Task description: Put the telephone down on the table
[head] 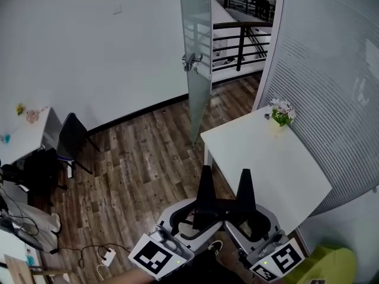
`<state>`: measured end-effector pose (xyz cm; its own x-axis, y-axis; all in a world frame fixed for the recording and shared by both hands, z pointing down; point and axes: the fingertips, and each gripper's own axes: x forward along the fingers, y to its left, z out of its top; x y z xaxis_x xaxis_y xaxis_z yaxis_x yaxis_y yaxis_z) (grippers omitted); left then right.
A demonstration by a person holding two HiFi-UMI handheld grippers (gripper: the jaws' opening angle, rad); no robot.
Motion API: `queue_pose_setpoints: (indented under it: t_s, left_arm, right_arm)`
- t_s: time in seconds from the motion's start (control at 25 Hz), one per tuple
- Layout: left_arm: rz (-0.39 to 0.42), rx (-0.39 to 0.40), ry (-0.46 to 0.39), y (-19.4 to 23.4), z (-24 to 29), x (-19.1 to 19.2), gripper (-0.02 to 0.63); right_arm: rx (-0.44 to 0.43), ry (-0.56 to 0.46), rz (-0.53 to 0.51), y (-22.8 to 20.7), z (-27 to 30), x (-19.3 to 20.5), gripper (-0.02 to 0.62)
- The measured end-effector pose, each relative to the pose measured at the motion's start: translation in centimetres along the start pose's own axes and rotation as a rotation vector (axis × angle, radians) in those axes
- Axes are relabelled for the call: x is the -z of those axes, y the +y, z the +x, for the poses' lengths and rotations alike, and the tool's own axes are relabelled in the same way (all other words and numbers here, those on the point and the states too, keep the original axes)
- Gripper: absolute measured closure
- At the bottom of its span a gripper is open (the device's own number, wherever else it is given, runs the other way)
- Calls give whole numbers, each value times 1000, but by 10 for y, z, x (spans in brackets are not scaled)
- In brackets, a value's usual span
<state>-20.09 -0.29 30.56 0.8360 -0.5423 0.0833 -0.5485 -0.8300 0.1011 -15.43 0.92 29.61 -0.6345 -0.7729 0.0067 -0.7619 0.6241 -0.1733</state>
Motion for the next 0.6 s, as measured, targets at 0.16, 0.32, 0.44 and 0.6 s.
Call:
queue_pose_setpoints:
  t_s: [0.16,0.32,0.44,0.6]
  left_arm:
    - [-6,20,21,5,51,-2,333]
    - [-2,54,34,3,92,-3,333]
    - [0,91,48,-3,121,-4,333]
    - [32,189,46,-22,153,-11,333]
  right_arm:
    - [22,1,7,-50,-1,-6,357]
    - [59,-10,26,-90,-9,-9,357]
    - [97,-18,28,-116,-19,-14,357]
    - [157,-39,35,-143,-38,-18,357]
